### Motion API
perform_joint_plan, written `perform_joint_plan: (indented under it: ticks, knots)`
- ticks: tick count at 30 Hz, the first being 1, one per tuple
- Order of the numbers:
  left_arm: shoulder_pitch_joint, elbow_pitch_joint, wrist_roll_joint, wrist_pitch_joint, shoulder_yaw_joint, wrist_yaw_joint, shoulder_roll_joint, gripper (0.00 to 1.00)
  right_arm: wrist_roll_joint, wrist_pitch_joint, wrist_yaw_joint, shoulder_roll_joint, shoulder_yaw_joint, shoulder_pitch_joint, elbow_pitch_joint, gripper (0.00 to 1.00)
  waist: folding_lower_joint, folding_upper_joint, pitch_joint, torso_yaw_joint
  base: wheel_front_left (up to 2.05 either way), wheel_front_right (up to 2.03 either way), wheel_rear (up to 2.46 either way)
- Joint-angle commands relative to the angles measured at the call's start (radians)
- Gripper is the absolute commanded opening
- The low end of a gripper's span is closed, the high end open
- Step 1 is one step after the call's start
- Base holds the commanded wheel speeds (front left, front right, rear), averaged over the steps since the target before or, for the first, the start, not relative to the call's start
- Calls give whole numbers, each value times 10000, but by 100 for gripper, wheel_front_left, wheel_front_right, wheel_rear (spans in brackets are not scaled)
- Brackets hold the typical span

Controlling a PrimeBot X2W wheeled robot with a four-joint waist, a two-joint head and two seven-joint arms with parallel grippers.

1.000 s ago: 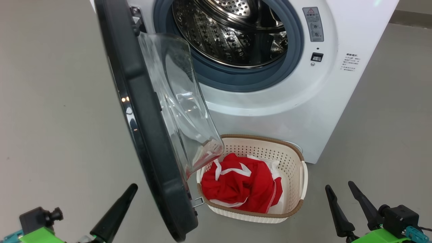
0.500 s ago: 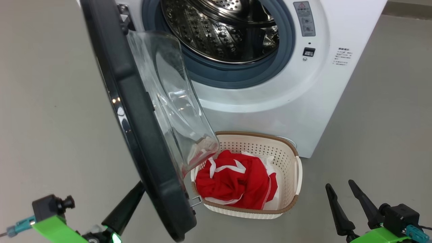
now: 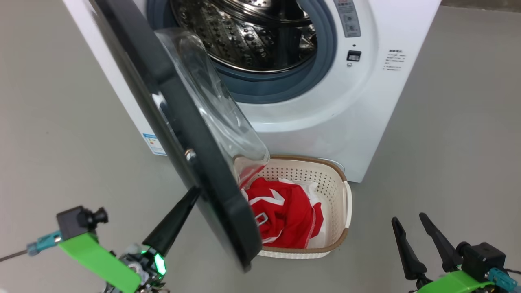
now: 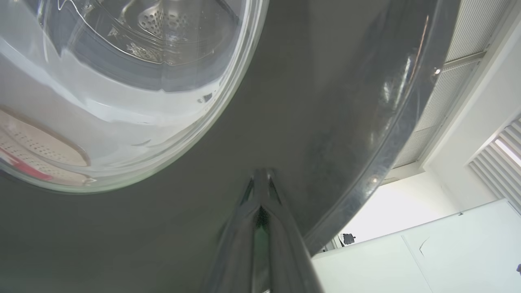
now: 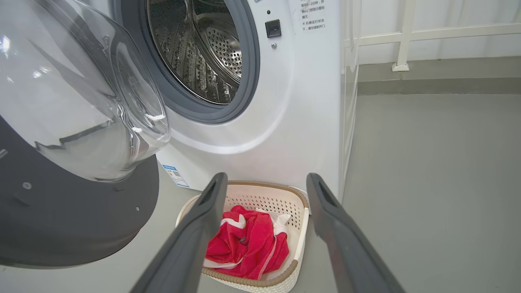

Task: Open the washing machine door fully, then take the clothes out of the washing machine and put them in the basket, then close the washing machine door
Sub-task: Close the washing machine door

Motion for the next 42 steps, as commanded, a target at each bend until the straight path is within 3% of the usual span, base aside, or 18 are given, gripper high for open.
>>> perform_joint_plan:
  ticks: [1, 9, 16, 27, 42]
  knots:
    - [-557, -228, 170, -44, 164, -61, 13, 0, -29, -67, 63, -79, 196, -433, -256, 100, -1, 0, 76, -151, 0, 0, 0]
    - [-1501, 70, 728, -1128, -457, -61, -112, 0, -26, -67, 63, -7, 89, -646, -304, 100, -1, 0, 405, -745, 0, 0, 0]
    - [-2331, 460, 926, -2088, -1178, -61, 140, 0, -26, -67, 63, 120, 29, -860, -346, 100, -1, 0, 780, -1371, 0, 0, 0]
    - [-3670, 1257, 1229, -3499, -2169, -61, 728, 0, 0, -67, 63, 242, -55, -1223, -370, 100, -1, 0, 1312, -2242, 0, 0, 0]
    - [-5278, 2609, 1945, -6272, -3916, -61, 1915, 0, 37, -67, 63, 406, -38, -1355, -376, 100, -1, 0, 1563, -3161, 0, 0, 0]
